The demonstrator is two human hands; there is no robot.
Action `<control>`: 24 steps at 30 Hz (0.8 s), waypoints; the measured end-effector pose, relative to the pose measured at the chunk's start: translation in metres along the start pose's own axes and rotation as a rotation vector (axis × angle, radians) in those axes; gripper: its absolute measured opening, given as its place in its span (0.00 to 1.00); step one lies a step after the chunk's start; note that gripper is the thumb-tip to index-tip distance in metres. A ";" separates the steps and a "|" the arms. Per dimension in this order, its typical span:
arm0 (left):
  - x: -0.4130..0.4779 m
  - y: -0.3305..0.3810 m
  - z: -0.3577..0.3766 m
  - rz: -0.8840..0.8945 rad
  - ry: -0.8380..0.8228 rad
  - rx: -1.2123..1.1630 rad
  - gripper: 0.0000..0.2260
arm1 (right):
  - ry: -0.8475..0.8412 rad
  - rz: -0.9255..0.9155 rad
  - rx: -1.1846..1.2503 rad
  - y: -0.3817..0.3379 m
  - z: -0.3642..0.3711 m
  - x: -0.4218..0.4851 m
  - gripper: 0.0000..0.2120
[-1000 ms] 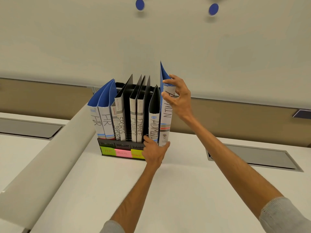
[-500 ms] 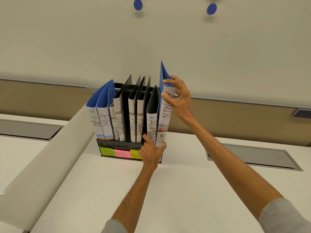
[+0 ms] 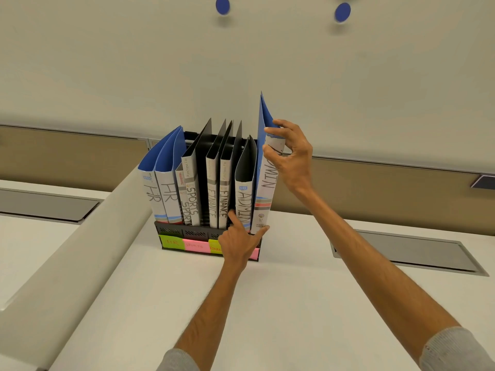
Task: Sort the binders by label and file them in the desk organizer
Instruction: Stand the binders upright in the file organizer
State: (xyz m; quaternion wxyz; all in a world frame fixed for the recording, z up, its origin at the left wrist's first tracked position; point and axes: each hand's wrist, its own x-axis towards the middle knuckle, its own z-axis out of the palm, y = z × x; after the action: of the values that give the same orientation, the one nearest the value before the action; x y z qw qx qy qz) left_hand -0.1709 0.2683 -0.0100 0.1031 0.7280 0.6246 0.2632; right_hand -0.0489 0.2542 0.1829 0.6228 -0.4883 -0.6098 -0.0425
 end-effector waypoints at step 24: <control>0.001 -0.014 -0.003 0.068 -0.036 0.123 0.40 | 0.120 0.173 0.022 0.012 -0.030 -0.027 0.12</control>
State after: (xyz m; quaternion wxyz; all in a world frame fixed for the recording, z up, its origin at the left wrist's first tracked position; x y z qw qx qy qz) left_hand -0.1842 0.2713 -0.0145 0.0602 0.7584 0.6125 0.2146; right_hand -0.0265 0.2254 0.1611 0.6649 -0.5288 -0.5274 -0.0113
